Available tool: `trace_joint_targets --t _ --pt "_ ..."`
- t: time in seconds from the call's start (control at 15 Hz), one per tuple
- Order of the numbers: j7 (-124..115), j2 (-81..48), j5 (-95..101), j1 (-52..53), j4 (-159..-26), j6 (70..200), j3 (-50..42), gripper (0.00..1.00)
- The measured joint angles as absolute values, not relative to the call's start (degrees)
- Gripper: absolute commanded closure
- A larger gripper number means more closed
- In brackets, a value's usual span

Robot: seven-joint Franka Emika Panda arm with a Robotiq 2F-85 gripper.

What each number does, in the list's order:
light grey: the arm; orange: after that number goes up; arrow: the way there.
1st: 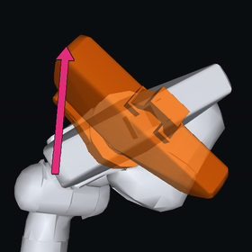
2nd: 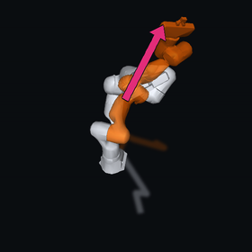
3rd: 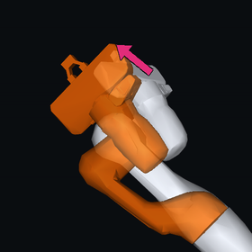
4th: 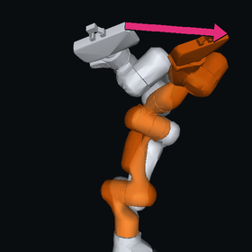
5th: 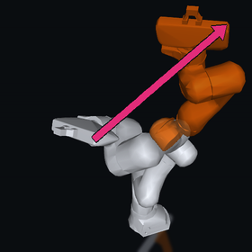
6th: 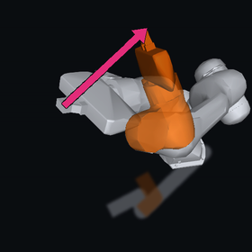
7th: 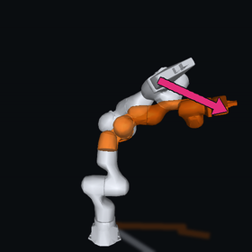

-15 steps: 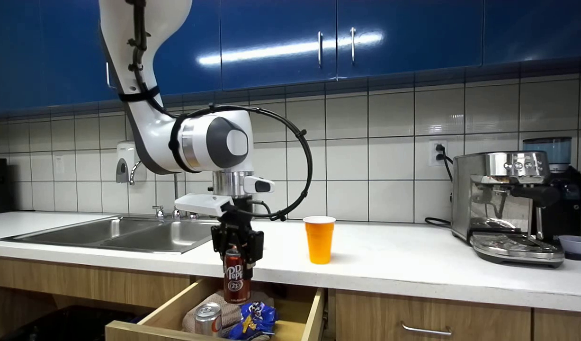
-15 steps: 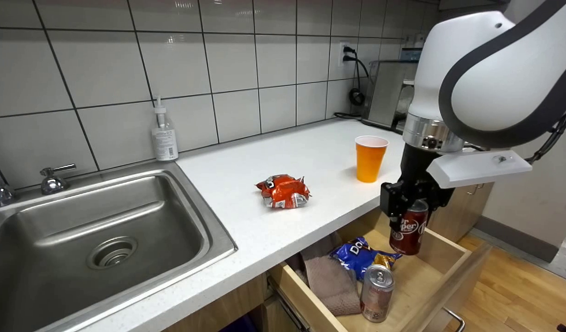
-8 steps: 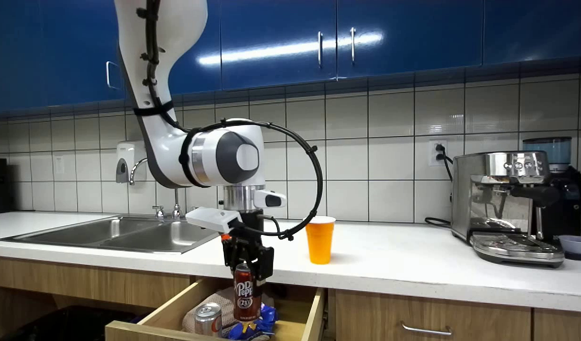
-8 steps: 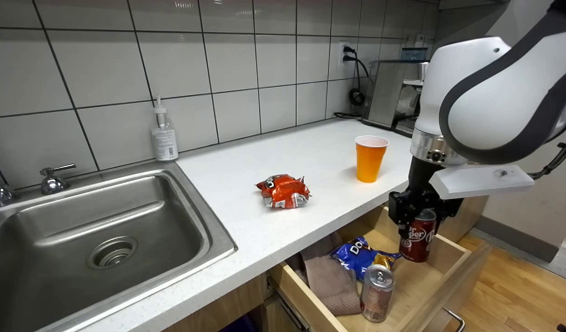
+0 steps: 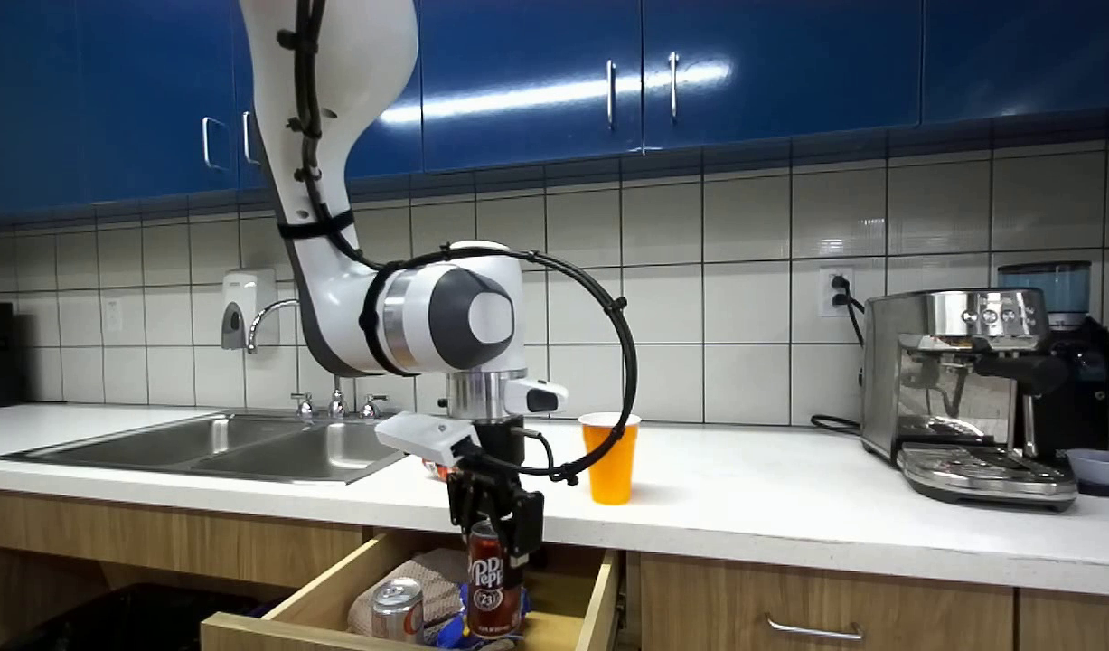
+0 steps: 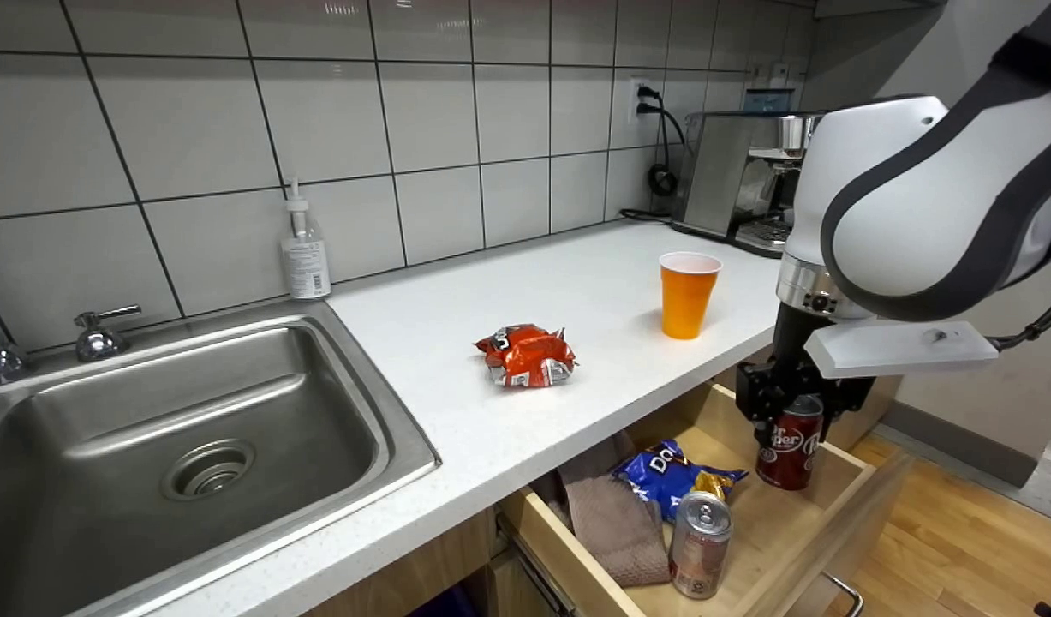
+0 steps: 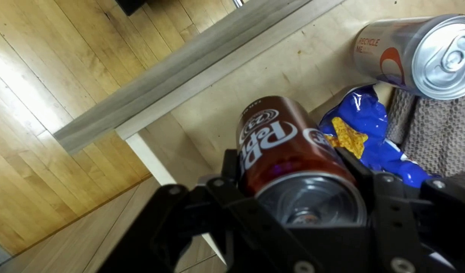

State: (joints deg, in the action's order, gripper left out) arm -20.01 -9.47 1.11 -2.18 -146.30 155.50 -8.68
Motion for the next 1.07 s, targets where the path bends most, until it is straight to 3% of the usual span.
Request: trace_joint_targets --t 1.07 --pt "-20.0 -20.02 -3.68 -1.85 -144.07 164.14 -8.99 0.61"
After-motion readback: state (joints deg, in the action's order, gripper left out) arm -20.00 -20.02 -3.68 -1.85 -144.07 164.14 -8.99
